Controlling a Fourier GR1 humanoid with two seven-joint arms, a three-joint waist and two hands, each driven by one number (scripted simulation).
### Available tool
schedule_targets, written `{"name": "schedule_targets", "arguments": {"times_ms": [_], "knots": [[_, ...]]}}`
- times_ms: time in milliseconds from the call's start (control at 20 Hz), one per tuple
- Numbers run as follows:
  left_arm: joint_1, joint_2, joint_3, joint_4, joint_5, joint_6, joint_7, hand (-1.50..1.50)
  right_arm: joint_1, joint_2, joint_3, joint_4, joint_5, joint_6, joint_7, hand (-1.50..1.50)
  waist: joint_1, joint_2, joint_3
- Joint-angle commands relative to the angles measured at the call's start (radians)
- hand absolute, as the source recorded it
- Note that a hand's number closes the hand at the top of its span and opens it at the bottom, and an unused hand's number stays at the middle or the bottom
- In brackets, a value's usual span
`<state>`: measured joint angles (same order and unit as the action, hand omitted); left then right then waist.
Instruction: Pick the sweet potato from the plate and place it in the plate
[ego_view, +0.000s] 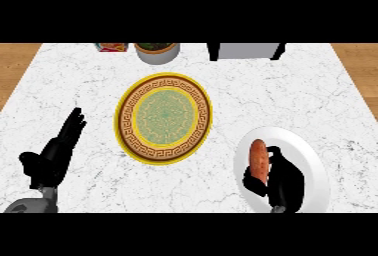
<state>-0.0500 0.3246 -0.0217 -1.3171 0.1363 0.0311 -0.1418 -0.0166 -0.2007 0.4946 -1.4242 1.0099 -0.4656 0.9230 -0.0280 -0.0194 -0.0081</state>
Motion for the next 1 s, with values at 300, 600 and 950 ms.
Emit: {"name": "schedule_targets", "arguments": {"times_ms": [300, 600, 950], "knots": [[-0.010, 0.000, 0.011, -0.008, 0.002, -0.022, 0.009, 0.00, 0.304, -0.069, 0.277, -0.625, 0.420, 0.139, 0.163, 1.50, 0.005, 0.012, 0.006], [0.011, -0.059, -0.038, -0.001, -0.061, 0.022, -0.014, 0.00, 0.270, -0.001, 0.345, -0.796, 0.681, 0.262, 0.168, 1.50, 0.015, 0.016, 0.007], [-0.046, -0.059, -0.004, 0.046, -0.055, -0.012, -0.028, 0.00, 0.111, 0.193, 0.444, -0.765, 0.758, 0.440, 0.160, 1.50, 0.028, 0.020, 0.007]]}}
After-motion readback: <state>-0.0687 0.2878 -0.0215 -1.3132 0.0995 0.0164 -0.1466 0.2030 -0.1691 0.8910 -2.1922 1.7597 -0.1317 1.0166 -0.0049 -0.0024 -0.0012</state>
